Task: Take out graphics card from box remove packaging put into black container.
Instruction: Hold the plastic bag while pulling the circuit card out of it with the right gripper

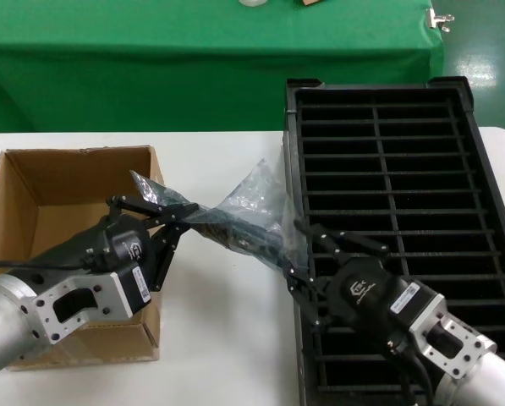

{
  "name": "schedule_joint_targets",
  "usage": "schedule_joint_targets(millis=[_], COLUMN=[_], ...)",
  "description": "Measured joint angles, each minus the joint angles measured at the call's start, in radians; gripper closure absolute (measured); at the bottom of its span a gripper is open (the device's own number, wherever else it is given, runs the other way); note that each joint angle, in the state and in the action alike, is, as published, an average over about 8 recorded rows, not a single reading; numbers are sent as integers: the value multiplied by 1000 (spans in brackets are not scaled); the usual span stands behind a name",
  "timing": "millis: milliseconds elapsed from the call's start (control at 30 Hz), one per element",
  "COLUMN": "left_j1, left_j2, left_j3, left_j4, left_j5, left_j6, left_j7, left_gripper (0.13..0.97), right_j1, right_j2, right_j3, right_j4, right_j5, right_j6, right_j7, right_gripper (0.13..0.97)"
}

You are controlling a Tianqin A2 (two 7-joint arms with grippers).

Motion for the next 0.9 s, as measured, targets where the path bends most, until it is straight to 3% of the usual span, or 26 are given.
schedule_joint_targets(millis=[233,533,900], left_j1=[0,0,0], left_j2=[0,0,0], left_j3=[0,0,0], left_j4=[0,0,0], left_j5=[0,0,0], left_j6=[0,0,0], left_j7=[0,0,0], left_gripper=[958,958,958], right_j1=[8,44,91], right_j2=[-13,-29,-34], right_j3=[-15,-24,-37], right_j4=[-26,-75,-113], right_j5=[-3,16,23], right_j6=[-27,-79,-134], right_j7=[-33,-80,-94], right_gripper=[819,923,955])
